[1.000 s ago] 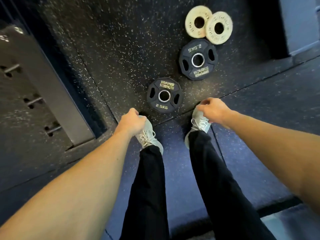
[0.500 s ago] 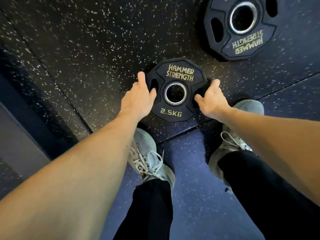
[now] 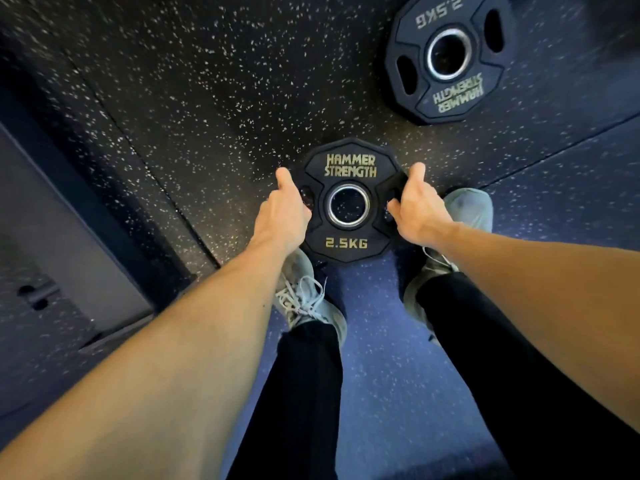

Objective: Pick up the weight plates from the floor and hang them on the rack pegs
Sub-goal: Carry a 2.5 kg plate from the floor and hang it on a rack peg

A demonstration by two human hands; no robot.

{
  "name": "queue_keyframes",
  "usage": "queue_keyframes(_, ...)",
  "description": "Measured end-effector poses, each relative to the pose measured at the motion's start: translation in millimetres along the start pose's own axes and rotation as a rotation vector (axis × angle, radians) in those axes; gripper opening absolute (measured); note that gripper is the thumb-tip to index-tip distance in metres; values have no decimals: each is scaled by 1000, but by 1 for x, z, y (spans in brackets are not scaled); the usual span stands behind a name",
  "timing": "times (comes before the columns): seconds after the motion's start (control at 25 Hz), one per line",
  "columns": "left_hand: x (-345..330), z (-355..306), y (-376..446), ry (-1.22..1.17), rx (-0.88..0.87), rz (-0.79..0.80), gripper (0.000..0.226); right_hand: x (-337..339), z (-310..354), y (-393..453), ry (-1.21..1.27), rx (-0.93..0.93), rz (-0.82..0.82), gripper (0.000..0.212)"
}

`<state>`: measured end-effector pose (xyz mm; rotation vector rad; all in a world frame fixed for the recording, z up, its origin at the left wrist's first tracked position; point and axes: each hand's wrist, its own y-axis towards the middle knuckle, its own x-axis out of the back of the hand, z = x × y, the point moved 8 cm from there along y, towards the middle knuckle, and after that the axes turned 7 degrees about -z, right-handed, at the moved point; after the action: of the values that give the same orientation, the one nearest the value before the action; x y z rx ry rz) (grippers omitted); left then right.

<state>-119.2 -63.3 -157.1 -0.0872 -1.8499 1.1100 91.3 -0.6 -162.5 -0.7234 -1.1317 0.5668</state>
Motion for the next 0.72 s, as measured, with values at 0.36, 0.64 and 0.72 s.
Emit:
queue_keyframes(0.36, 127, -13, -175, -178, 124, 61, 44, 128, 35, -186, 86, -5, -46, 35)
queue_keyframes(0.64, 270, -34, -341, -283, 149, -3, 45, 263, 97, -350, 147, 80, -108, 31)
queue_keyframes(0.72, 305, -39, -383, -296, 158, -9, 48, 295, 106, -388, 185, 25, -105, 31)
